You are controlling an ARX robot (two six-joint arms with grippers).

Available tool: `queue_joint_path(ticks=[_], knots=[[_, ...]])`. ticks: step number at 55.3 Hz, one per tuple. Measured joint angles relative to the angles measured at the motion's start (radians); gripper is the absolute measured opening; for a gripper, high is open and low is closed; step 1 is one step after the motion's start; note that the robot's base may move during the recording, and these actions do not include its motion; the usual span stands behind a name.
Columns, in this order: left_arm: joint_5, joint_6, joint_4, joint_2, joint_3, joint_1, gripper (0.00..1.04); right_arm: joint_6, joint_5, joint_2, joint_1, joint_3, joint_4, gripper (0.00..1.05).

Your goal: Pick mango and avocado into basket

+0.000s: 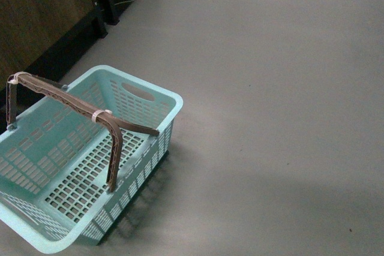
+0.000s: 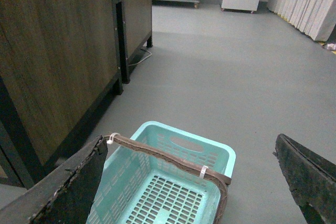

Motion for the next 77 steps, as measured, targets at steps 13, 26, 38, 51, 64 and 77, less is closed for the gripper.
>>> queue_joint_path(ticks=[13,26,38,51,64,77], knots=[[0.000,0.000,0.000,0.000,0.000,0.000,0.97,0.000,0.000,0.000,0.000,0.000,0.000,0.97],[0.000,0.000,0.000,0.000,0.000,0.000,0.97,0.000,0.000,0.000,0.000,0.000,0.000,0.97],[0.057,-0.513,-0.330,0.366,0.178,0.038,0.97,0.000,0.000,0.000,0.000,0.000,0.000,0.97],[0.230,-0.877,-0.012,0.697,0.219,0.197,0.97,0.000,0.000,0.000,0.000,0.000,0.000,0.97],[0.209,-0.961,0.337,1.198,0.317,0.214,0.97,0.000,0.000,0.000,0.000,0.000,0.000,0.97],[0.183,-0.989,0.472,1.637,0.485,0.172,0.97,0.000,0.000,0.000,0.000,0.000,0.000,0.97]])
